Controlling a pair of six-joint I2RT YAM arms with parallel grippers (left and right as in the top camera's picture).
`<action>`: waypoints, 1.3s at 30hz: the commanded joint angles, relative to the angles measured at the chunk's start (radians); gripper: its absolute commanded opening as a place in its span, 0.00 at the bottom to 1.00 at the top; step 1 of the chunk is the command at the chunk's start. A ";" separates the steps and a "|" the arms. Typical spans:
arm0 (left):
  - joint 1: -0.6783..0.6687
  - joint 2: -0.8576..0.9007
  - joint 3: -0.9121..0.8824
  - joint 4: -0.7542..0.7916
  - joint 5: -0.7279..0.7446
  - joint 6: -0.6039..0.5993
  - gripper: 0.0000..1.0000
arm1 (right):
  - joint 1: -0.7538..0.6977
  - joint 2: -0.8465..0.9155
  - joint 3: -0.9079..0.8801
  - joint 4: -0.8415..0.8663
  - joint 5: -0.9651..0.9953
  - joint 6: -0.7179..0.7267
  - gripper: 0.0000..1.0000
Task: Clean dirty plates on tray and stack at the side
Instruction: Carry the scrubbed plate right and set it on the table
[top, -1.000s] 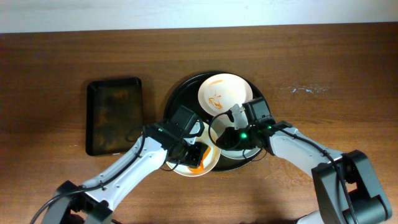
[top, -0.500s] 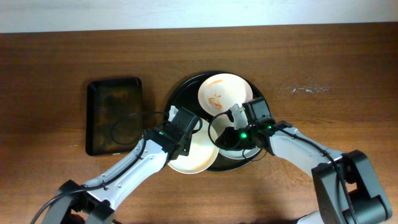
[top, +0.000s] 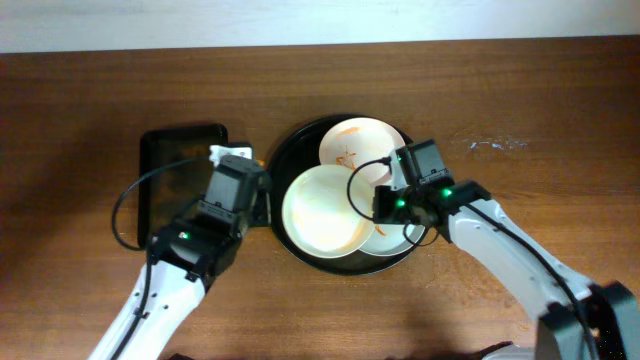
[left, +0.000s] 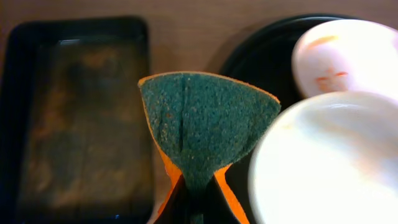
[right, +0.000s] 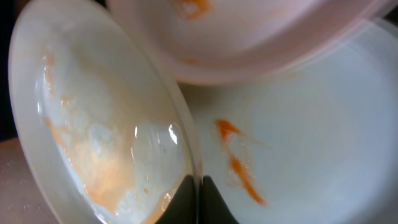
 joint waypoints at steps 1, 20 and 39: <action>0.075 -0.015 0.024 -0.030 0.009 0.012 0.01 | -0.032 -0.101 0.105 -0.106 0.239 -0.005 0.04; 0.093 -0.015 0.023 -0.024 0.050 0.012 0.00 | -0.819 0.017 0.175 -0.192 -0.040 -0.089 0.52; 0.093 0.041 0.023 -0.024 0.051 0.012 0.00 | -0.268 0.396 0.189 0.276 -0.145 -0.001 0.44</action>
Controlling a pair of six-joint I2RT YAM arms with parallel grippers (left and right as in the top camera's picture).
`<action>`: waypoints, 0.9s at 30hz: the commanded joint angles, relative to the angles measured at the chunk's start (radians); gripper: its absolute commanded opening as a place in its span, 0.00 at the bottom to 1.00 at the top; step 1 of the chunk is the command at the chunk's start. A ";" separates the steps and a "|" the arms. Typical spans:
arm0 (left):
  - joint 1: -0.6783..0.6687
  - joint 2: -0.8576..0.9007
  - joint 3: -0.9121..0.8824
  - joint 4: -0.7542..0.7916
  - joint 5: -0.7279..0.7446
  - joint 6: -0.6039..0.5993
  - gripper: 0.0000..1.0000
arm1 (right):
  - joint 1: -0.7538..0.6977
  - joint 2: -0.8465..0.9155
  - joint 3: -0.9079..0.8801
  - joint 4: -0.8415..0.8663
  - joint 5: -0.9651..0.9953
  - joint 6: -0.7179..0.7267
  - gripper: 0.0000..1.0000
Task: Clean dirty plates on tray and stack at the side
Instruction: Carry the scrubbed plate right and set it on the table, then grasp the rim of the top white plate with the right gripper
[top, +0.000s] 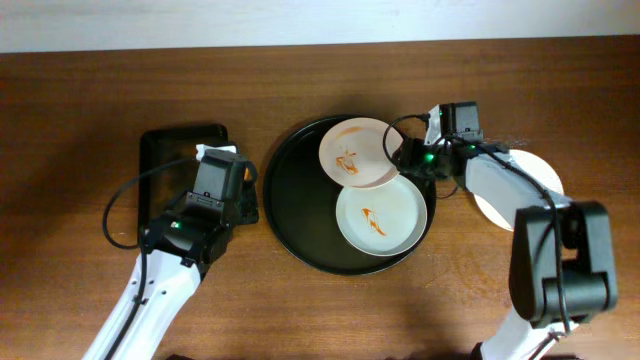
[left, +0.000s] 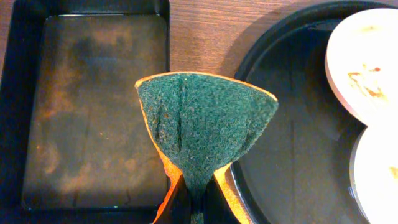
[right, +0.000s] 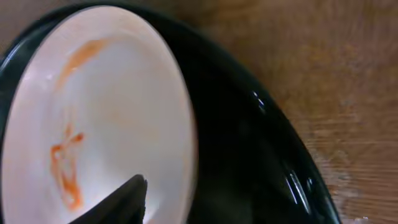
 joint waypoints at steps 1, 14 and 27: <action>0.005 0.002 0.023 0.003 0.000 0.012 0.00 | 0.006 0.030 0.008 0.035 -0.106 0.043 0.36; 0.004 0.002 0.023 0.003 0.001 0.012 0.00 | 0.030 -0.058 0.008 -0.144 -0.161 0.035 0.04; 0.004 0.003 0.023 0.048 0.307 0.016 0.00 | 0.393 -0.215 0.007 -0.417 0.092 0.020 0.04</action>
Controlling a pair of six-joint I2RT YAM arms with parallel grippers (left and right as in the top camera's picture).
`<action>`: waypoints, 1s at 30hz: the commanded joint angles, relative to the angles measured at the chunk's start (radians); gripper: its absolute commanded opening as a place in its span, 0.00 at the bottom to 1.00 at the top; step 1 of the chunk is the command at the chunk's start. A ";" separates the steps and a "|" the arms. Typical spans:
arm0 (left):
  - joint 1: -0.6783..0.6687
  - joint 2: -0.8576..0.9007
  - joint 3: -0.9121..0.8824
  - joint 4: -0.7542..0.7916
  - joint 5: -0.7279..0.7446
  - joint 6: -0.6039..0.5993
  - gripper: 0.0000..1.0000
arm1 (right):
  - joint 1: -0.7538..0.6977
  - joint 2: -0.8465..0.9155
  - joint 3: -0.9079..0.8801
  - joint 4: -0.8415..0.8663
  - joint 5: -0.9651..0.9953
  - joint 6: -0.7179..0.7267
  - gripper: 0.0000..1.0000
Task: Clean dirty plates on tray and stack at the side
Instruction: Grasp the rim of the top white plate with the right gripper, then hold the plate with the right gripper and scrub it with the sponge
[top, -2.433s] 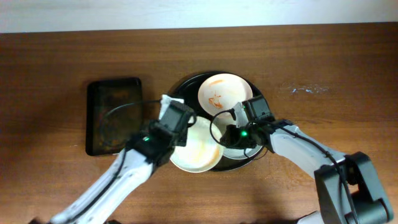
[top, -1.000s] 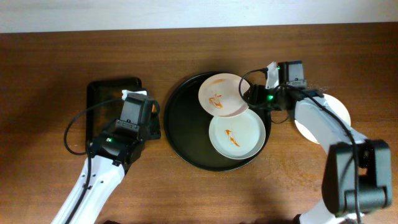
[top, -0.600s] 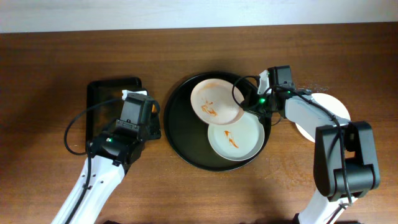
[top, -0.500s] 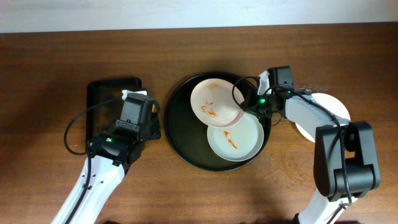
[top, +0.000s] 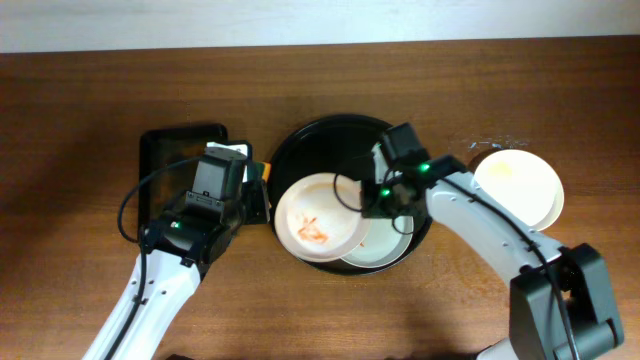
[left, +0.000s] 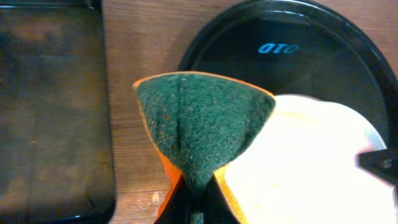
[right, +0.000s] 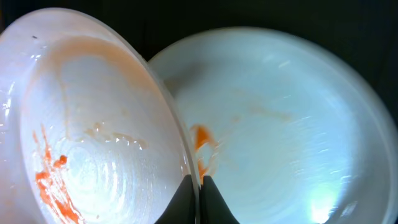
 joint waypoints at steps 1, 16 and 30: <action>0.004 0.008 0.023 0.004 0.172 0.016 0.00 | 0.102 -0.019 0.004 -0.006 0.064 0.027 0.04; -0.123 0.220 0.013 -0.059 0.491 -0.100 0.00 | 0.143 -0.003 0.004 0.074 0.159 0.111 0.04; -0.122 0.376 -0.045 0.072 0.264 -0.100 0.00 | 0.143 -0.004 0.004 0.074 0.087 0.110 0.04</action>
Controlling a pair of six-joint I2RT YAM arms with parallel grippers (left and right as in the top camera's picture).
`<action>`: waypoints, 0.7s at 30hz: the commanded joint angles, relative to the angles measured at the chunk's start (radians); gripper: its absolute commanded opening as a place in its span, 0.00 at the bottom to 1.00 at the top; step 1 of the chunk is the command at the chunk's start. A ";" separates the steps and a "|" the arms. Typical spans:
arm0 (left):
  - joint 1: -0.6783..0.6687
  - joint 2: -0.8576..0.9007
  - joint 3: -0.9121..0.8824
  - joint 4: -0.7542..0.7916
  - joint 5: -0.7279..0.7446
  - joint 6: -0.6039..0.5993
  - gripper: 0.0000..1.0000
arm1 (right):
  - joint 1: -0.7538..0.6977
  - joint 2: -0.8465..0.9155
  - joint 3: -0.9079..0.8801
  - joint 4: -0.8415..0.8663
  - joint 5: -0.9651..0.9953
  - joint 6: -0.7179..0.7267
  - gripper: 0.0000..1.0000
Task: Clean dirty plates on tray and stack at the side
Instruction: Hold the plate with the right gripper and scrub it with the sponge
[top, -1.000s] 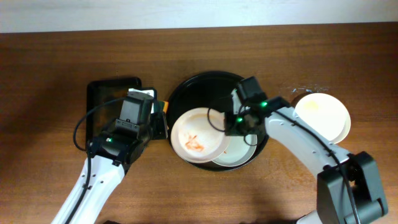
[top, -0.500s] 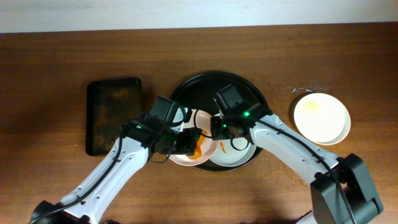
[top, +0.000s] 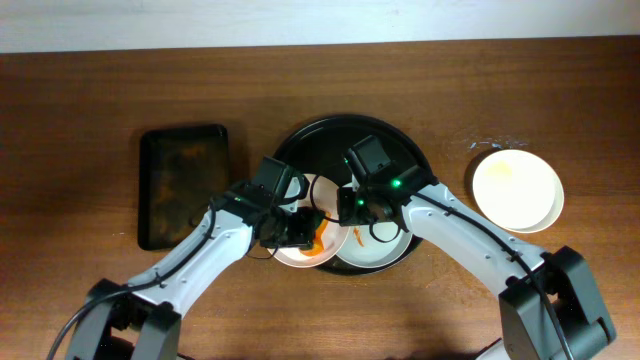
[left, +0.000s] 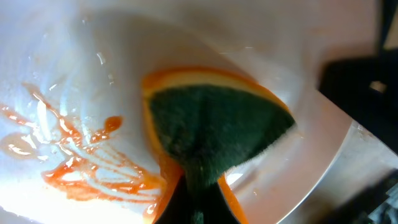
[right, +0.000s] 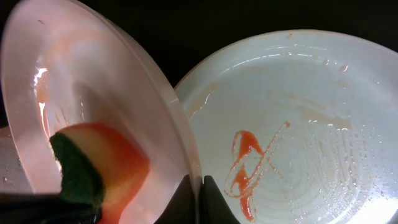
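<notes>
A white plate (right: 106, 81) smeared with orange sauce is held tilted over the left part of the round black tray (top: 330, 125). My right gripper (right: 199, 183) is shut on its rim. My left gripper (left: 198, 186) is shut on a green and orange sponge (left: 217, 130), which presses against the plate's face next to the sauce streaks (left: 81, 168). In the overhead view the sponge (top: 318, 238) sits between the two grippers. A second plate (right: 311, 124) with an orange squiggle lies flat in the tray under the tilted one.
A white plate (top: 517, 189) with a faint stain lies on the table to the right of the tray. A black rectangular tray (top: 183, 185) stands to the left. Both arms cross over the tray's front half.
My left gripper with the sponge was at the tray's left edge, beside the tilted plate; now the sponge presses on the plate's face. The right gripper still holds that plate.
At first my right gripper held one plate tilted over the tray, with the sponge waiting beside it. Then that plate lay on the table at the right and the gripper was at the rear plate's rim. It then held that plate tilted, and now the sponge is on it.
</notes>
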 joint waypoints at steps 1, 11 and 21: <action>-0.003 0.018 -0.008 0.002 -0.191 -0.005 0.00 | -0.001 -0.004 0.005 0.003 -0.021 0.005 0.04; -0.003 0.018 -0.007 0.020 -0.476 -0.005 0.00 | -0.001 -0.004 0.005 -0.018 -0.021 0.001 0.04; -0.003 0.018 -0.007 0.020 -0.468 -0.005 0.00 | -0.001 0.034 0.005 0.288 0.037 -0.093 0.47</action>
